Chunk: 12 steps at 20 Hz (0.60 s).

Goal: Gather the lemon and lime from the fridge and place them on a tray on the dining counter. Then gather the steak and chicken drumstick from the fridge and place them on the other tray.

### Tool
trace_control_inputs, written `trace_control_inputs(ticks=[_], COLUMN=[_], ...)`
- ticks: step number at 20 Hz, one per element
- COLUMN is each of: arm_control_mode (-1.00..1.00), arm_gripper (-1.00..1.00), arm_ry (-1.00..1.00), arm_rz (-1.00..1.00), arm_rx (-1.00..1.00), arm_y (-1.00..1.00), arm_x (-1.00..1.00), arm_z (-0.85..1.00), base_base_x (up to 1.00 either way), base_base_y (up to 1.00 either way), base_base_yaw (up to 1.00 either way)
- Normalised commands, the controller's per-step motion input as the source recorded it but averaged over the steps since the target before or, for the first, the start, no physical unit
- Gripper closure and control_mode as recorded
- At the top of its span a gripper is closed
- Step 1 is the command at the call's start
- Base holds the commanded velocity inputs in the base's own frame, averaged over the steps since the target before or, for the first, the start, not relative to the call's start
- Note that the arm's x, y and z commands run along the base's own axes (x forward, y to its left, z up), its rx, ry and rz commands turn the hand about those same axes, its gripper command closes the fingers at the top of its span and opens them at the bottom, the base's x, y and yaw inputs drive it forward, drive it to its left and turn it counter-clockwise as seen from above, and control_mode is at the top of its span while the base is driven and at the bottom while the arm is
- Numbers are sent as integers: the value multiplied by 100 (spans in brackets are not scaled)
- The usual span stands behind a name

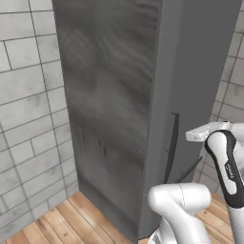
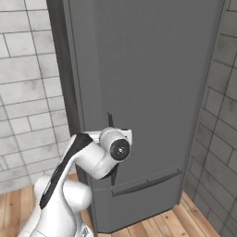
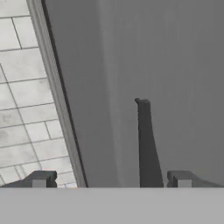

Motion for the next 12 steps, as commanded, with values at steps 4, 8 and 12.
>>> trace_control_inputs(ticks=[4,8,12], arm_control_mode=[-100,-100,-100], arm_gripper=[-100,-100,-100], arm_ry=[-16,-9,-9], arm_rz=[24,23,15], arm_rx=[7,1,0], arm_y=[-10,0,0], arm_x=[10,16,25], arm_z=[-35,-36,-31], base_base_x=[0,0,0], base_base_y=[0,0,0], base_base_yaw=[0,0,0])
